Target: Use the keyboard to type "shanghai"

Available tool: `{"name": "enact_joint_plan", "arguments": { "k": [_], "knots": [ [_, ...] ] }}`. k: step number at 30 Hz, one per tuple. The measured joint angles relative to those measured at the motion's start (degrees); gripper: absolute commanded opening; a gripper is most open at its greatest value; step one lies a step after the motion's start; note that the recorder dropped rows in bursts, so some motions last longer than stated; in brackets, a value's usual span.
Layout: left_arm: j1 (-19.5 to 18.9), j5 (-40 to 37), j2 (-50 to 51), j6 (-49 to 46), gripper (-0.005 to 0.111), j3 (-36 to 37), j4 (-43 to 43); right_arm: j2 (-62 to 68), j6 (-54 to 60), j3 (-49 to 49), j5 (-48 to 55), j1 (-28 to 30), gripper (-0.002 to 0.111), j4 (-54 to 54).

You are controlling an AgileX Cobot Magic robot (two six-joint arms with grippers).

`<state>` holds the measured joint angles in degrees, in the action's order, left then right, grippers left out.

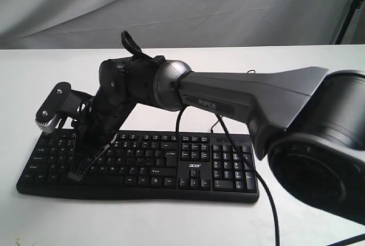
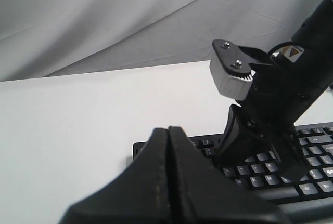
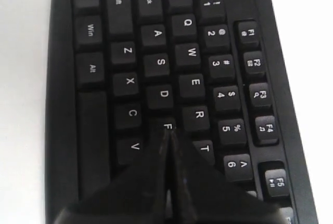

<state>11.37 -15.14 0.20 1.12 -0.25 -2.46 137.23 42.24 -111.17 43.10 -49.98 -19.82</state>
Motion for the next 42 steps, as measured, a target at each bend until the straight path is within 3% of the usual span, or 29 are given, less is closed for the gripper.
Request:
{"name": "enact_joint_plan", "arguments": {
  "k": [42],
  "knots": [
    [0.00,0.00,0.00,0.00,0.000,0.00,0.00,0.74,-1.16,-0.64,-0.22,0.00,0.000,2.86]
  ]
}}
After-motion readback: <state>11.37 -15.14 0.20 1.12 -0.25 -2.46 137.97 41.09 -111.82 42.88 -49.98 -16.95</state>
